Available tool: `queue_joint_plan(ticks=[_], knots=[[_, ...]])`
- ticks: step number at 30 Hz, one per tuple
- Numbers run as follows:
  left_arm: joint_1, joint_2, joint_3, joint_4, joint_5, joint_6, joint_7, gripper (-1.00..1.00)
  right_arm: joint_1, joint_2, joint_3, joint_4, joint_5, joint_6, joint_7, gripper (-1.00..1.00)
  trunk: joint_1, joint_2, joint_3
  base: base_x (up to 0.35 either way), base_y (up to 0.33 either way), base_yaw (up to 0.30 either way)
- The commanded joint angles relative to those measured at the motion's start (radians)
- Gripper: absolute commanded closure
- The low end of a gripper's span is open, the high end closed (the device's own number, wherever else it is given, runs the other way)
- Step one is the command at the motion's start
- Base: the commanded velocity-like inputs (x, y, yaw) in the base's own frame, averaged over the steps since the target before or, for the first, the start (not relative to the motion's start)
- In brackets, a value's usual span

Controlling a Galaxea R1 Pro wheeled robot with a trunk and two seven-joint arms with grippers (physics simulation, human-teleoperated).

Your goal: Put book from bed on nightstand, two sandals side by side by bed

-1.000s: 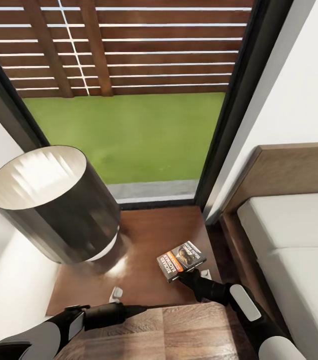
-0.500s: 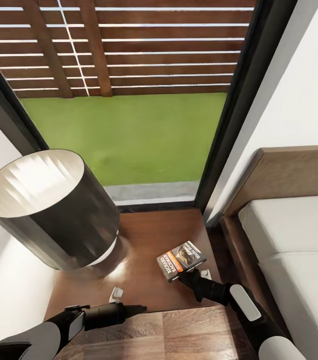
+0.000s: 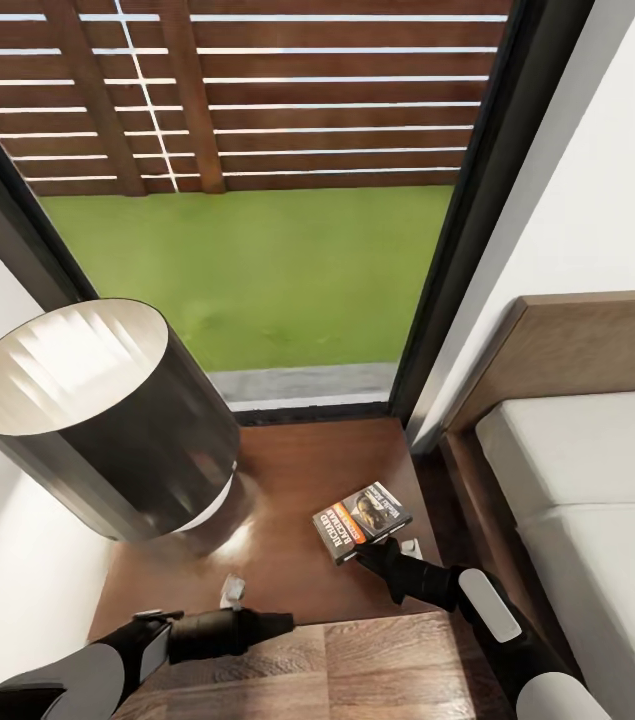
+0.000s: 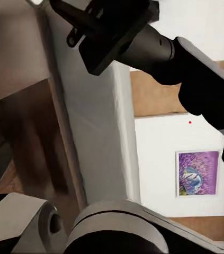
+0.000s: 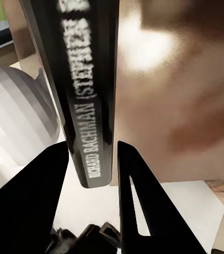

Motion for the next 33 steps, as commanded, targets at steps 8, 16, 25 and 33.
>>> queue_joint_plan(ticks=[8, 16, 25, 33], knots=[[0.0, -0.017, 0.003, 0.0, -0.104, -0.011, -0.076, -1.0, 0.0, -0.001, 0.002, 0.0, 0.005, 0.001, 0.007, 1.0, 0.0, 0.0, -0.001, 0.0, 0.0, 0.0], [0.0, -0.02, 0.003, 0.0, -0.109, -0.01, -0.065, -1.0, 0.0, -0.001, 0.002, 0.0, 0.005, 0.001, 0.007, 1.0, 0.0, 0.0, -0.001, 0.0, 0.0, 0.0], [0.0, -0.02, 0.003, 0.001, -0.108, -0.009, 0.006, -1.0, 0.0, -0.001, 0.002, 0.0, 0.005, 0.001, 0.007, 1.0, 0.0, 0.0, -0.001, 0.0, 0.0, 0.0], [0.0, -0.02, 0.003, 0.0, -0.108, -0.007, 0.008, -1.0, 0.0, -0.001, 0.002, 0.0, 0.005, 0.001, 0.007, 1.0, 0.023, -0.042, -0.019, 0.0, 0.0, 0.0]])
